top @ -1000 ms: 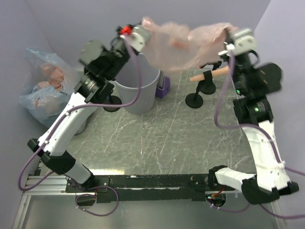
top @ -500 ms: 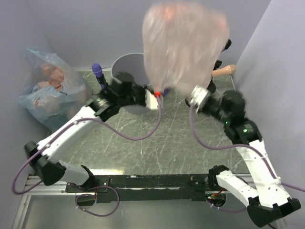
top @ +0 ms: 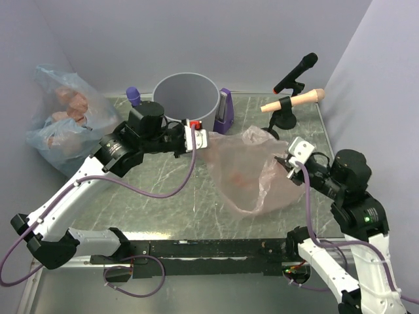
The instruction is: Put the trash bags into the trash bin
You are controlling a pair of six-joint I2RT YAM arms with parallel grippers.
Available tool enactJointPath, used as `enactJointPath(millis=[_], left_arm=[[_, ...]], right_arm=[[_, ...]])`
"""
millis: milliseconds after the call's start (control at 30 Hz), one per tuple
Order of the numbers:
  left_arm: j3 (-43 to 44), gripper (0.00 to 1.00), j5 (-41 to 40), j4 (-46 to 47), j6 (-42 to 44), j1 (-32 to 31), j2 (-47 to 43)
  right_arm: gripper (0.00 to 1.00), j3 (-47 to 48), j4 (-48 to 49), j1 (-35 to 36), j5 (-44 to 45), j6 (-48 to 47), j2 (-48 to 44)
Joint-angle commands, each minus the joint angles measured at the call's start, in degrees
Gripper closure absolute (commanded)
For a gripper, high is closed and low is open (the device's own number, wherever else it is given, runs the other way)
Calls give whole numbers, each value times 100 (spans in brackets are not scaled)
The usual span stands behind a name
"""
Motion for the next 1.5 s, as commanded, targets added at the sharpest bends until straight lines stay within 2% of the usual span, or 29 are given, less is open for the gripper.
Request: enactJointPath(millis=[0,533,567,600,667,700,800,900,1100,1200,1233,1267,1333,1467], left_arm=[[-109,99,101,173,-402,-11,-9],[-171,99,-93,85,-420,-2,-18],[-136,96,-84,33,-385,7,8],[-83,86,-67,-55,-367,7,34],[75,54,38,-230,-367,59,113],[197,44,126,-327,-402,120,148],[645,27,276,-468,-560,366,254],[954,19,180,-434,-657,569,377],[989,17,-602,-424,-595,771,1087],[1392,15,-752,-687,-876,859,1737],[1638,8,-796,-775,-1034,868,1983],[1875,6,-831,-846,-1192,903,2168],[2166,7,-927,-838,-1386,947,2476],[2203,8,-1139,-426,-1501,1000,2601]], right_arm=[[100,-239,387,-61,157,475,28],[100,-327,537,-114,350,703,203],[100,-327,537,-131,350,704,229],[100,-344,537,-140,368,695,256],[100,-371,563,-140,429,686,274],[100,-388,581,-140,456,686,300],[100,-493,633,-149,535,695,344],[100,-643,747,-149,623,686,353],[100,-915,985,-149,790,879,362],[100,-1073,1143,-158,772,976,327],[100,-1100,1196,-166,764,985,318],[100,-1127,1231,-166,737,1020,326],[100,-1153,1292,-166,711,1099,353],[100,-1127,1319,-166,518,1160,493]])
